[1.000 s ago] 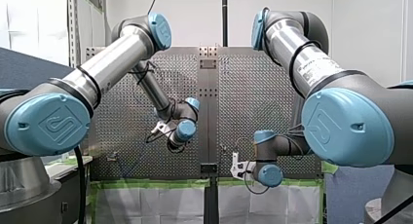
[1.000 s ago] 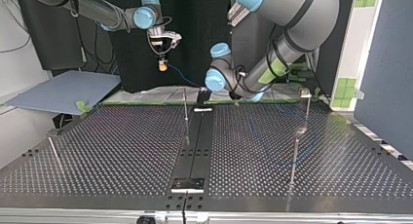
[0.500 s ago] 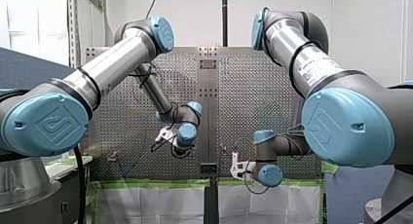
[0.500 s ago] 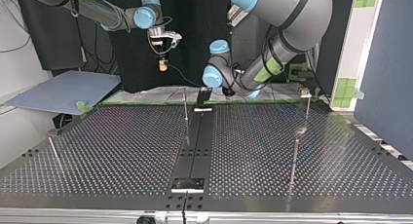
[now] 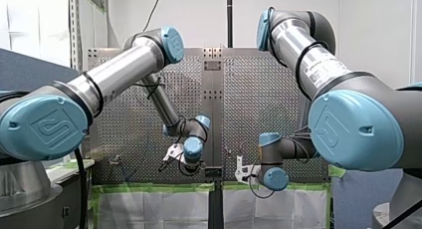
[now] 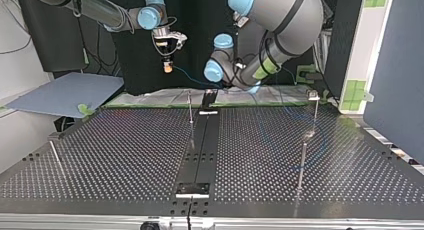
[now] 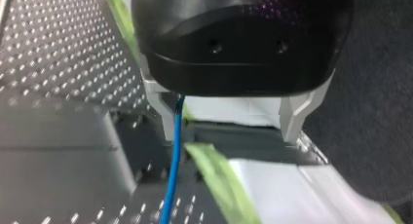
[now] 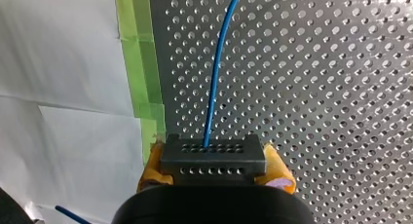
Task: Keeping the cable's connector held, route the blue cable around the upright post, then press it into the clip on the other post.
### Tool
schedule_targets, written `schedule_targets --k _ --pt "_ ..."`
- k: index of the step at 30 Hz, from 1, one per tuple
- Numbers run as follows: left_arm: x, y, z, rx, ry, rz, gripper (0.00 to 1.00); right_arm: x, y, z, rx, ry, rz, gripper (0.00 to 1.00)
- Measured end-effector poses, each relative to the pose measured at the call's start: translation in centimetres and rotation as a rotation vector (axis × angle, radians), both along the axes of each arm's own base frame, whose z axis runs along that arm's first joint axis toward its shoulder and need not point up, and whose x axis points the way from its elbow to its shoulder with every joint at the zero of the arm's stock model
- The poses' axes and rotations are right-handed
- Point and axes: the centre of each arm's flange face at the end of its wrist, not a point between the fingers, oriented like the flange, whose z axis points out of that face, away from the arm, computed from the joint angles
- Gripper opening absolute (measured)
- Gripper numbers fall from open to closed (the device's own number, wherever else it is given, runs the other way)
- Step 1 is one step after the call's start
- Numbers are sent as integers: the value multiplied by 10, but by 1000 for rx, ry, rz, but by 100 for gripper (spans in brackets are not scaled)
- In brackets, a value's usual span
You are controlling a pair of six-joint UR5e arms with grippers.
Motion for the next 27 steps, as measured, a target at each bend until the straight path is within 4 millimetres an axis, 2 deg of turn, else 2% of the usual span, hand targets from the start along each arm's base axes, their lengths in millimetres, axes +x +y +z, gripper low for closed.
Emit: schedule_targets --k 3,10,27 --pt "-3 -6 -8 -39 -3 -14 100 0 0 0 -1 -1 1 0" --pt "-4 -18 -11 -130 -13 -38 100 2 1 1 -2 -3 6 0" --pt "-10 -27 -14 -279 31 -26 100 9 -2 4 -9 -30 48 0"
